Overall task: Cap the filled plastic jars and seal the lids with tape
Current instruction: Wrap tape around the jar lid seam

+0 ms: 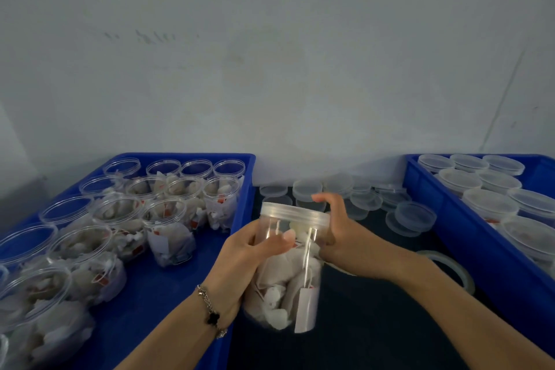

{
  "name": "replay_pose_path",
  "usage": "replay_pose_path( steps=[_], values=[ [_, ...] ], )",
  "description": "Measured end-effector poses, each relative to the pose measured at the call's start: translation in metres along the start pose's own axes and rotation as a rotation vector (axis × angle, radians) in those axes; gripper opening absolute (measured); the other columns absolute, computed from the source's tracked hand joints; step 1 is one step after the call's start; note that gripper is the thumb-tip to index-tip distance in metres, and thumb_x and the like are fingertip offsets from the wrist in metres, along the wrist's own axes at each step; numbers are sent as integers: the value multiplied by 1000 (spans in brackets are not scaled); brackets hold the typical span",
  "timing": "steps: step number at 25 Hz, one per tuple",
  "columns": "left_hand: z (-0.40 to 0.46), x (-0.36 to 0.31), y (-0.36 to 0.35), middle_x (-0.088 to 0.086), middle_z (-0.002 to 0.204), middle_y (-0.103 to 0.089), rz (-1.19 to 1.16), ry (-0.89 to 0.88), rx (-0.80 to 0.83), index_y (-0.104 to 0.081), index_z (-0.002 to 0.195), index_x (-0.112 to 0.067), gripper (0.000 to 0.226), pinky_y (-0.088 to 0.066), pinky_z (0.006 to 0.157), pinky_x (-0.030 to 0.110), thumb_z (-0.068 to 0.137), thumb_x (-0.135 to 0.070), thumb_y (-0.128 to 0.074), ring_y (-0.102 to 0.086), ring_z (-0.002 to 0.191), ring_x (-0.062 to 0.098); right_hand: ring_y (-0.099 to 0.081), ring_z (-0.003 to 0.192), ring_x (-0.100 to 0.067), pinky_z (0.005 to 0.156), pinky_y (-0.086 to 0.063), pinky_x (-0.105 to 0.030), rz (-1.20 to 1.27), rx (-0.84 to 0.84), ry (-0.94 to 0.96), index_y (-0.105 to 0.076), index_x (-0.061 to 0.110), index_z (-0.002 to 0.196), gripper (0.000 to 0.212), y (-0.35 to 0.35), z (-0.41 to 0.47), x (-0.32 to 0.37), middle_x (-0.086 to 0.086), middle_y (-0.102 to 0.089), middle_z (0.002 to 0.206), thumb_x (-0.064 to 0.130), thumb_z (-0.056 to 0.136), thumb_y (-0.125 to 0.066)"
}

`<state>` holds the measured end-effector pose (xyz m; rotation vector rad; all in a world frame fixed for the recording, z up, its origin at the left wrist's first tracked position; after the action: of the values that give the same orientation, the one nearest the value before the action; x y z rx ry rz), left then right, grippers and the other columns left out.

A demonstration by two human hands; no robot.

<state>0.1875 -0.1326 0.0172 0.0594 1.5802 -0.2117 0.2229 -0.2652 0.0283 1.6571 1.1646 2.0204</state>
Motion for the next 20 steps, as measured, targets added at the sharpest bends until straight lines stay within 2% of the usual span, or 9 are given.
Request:
replay_pose_path(
  steps=[2,5,8,9,11,13,14,17,20],
  values=[
    [5,2,11,0,99,-73,15,-31,-74,-57,112,-17,85,-54,82,36,36,-48,-82,-70,92,17,-62,71,-9,64,-54,-24,246,18,-34,-21,32,127,54,7,-7,-5,-2,-64,95,20,91,-59],
    [10,1,12,0,104,-72,-20,-85,-92,-60,114,-17,81,-53,84,37,44,-53,-79,-69,96,18,-61,59,-6,55,-49,-15,441,-67,-11,-38,35,116,32,20,-15,-1,10,-67,75,25,92,-57],
    [6,-3,11,4,104,-70,-34,-125,-94,-72,98,-29,54,-53,85,38,52,-59,-71,-67,98,20,-50,45,0,44,-38,-12,266,-228,19,-39,39,102,18,23,-21,7,15,-60,57,23,97,-45],
    [4,-3,12,4,107,-69,-5,-129,-105,-71,101,-33,54,-52,88,39,55,-61,-70,-66,100,21,-50,47,1,44,-38,-13,223,-279,36,-39,39,100,17,23,-23,10,12,-59,60,22,98,-43],
    [8,2,13,8,120,-62,-15,-93,-137,-55,129,-30,72,-50,92,41,64,-58,-73,-62,106,27,-54,61,4,52,-41,-12,129,-365,74,-37,37,99,18,24,-26,17,10,-57,76,20,99,-41],
    [10,-2,10,9,126,-57,34,-126,-148,-42,137,-18,73,-54,78,25,74,-41,-72,-62,101,22,-54,74,5,60,-44,-13,52,-417,97,-35,34,109,19,22,-29,26,7,-53,95,21,97,-43],
    [9,-7,7,5,125,-57,97,-167,-153,-43,132,-18,73,-52,70,16,70,-33,-78,-63,95,13,-54,78,4,62,-46,-16,26,-418,108,-33,33,114,25,20,-30,32,8,-52,103,21,96,-45],
    [2,-12,9,-8,111,-59,181,-226,-182,-44,119,-26,92,-52,64,12,38,-49,-81,-62,92,-3,-54,78,-3,60,-46,-19,-143,-342,137,-24,34,134,59,12,-32,42,16,-42,121,19,88,-57],
    [2,-12,27,-1,103,-66,138,-179,-260,-54,109,-22,88,-53,59,20,32,-58,-76,-68,82,8,-59,73,-5,59,-43,-17,-426,-426,205,-40,35,138,59,35,-43,60,15,-62,110,15,87,-62]
  ],
)
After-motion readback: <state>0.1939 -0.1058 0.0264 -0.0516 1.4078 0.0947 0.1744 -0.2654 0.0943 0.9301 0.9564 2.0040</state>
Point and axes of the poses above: each hand's wrist, its own z-axis towards the middle knuckle, its own y-axis out of the back of the hand, x = y × z, the point moved 10 cm from there along z, towards the middle knuckle
